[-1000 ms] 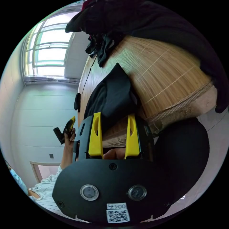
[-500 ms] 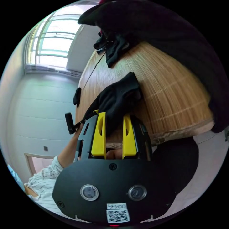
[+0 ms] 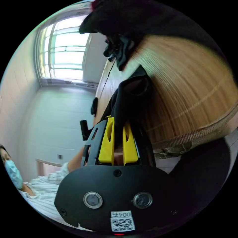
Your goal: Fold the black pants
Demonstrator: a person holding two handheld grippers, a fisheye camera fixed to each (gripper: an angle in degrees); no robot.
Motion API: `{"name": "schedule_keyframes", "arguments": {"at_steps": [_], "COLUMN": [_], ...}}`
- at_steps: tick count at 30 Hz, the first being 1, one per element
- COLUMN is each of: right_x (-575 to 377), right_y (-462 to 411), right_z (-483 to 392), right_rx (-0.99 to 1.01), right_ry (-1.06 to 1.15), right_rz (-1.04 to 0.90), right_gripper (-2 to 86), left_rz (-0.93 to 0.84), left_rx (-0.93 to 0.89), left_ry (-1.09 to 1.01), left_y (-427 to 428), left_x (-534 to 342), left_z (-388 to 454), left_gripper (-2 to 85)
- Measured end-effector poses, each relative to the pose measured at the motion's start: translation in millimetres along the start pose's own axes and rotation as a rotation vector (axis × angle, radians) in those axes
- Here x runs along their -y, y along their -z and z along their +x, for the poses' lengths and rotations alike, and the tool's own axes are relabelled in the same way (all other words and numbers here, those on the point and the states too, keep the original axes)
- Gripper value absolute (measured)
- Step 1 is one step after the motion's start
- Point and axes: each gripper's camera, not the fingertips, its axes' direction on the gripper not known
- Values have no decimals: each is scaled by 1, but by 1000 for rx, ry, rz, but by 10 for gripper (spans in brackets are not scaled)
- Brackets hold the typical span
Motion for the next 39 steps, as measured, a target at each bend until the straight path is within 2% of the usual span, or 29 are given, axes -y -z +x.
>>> {"name": "schedule_keyframes", "arguments": {"at_steps": [1, 2, 3, 5, 7, 10, 13, 18, 21, 23, 26, 30, 32, 35, 39], "right_x": [-3, -5, -3, 1, -7, -18, -23, -40, -47, -52, -58, -62, -68, -84, -79], "right_y": [1, -1, -3, -19, -27, -37, -37, -10, -14, -47, -114, -204, -258, -286, -291], "right_z": [-42, -60, -56, -5, 6, -29, -46, -75, -136, -199, -260, -288, -284, -288, -299], "right_rx": [-169, -272, -287, -223, -146, -198, -159, -264, -540, -739, -911, -1097, -1149, -1219, -1159], "right_ry": [144, 187, 154, -105, -156, -68, -61, -61, 127, 367, 615, 780, 835, 931, 831], "right_rz": [-9, -17, -23, -92, -68, -51, -58, 18, 78, 72, 13, -124, -322, -280, -224], "right_gripper": [49, 47, 46, 46, 48, 55, 77, 88, 85, 71, 31, -2, -6, -7, -6], "left_rz": [1, 3, 4, 6, 11, 14, 16, 190, 220, 214, 224, 241, 171, 248, 235], "left_rx": [-21, -42, -52, -69, -63, -61, -71, -116, 56, 302, 540, 558, 515, 468, 476], "left_ry": [4, 14, 21, 33, 28, 25, 21, -28, -69, -76, -43, 91, 111, 120, 99], "left_y": [-2, -4, -6, -12, -17, -27, -30, 6, 26, 33, 32, 23, -2, -12, -23], "left_x": [-1, -1, -1, -2, -4, -7, -9, -30, -59, -89, -127, -163, -177, -194, -198], "left_z": [-4, -9, -11, -16, -16, -15, -10, 10, 18, 16, -1, -36, -58, -70, -75], "left_gripper": [6, 6, 6, 6, 6, 5, 3, 2, 1, 1, 1, 2, 3, 6, 7]}}
